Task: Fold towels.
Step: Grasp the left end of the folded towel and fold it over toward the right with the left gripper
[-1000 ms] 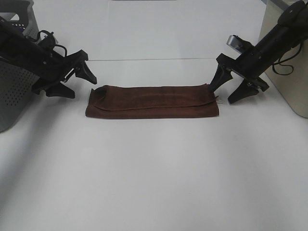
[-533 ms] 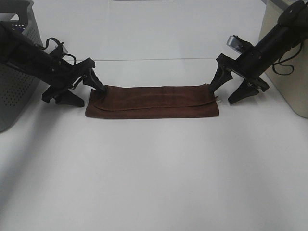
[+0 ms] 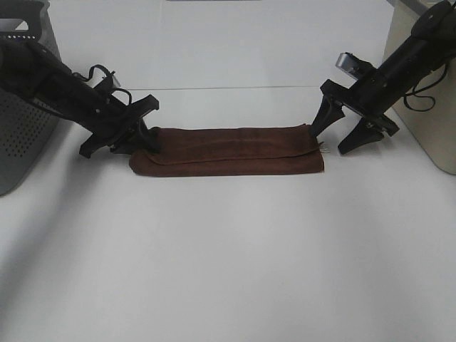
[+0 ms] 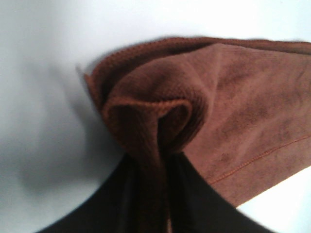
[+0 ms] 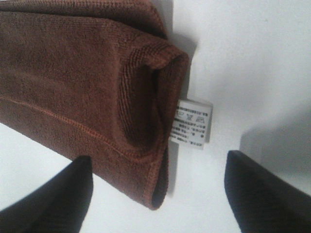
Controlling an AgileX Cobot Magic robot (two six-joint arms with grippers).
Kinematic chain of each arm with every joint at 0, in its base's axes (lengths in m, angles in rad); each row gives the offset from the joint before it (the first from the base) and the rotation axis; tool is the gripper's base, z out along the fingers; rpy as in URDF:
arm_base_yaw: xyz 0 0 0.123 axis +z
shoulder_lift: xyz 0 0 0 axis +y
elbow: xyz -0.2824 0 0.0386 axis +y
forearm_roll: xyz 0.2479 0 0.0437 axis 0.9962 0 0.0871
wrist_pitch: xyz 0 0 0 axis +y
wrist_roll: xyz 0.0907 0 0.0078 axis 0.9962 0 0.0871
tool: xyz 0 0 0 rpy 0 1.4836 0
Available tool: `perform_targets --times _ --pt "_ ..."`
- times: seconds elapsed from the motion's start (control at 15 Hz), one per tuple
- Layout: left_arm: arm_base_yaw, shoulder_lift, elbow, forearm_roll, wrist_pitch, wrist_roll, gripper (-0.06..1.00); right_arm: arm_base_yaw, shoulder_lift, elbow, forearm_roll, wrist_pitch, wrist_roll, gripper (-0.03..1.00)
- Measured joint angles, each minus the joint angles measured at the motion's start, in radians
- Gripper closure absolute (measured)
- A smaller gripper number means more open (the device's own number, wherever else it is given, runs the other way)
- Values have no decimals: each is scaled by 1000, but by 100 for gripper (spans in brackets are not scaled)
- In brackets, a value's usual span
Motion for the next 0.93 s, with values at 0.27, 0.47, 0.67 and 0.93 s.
perform_targets --times 0.27,0.47,0.67,0.93 --pt "5 -25 0 22 -2 -10 91 0 0 0 0 0 0 25" --pt "5 -93 0 188 -8 -148 91 0 0 0 0 0 1 25" --pt "5 -140 -86 385 84 -312 91 0 0 0 0 0 1 25" --pt "-63 -141 -253 272 206 -308 91 0 0 0 2 0 1 25"
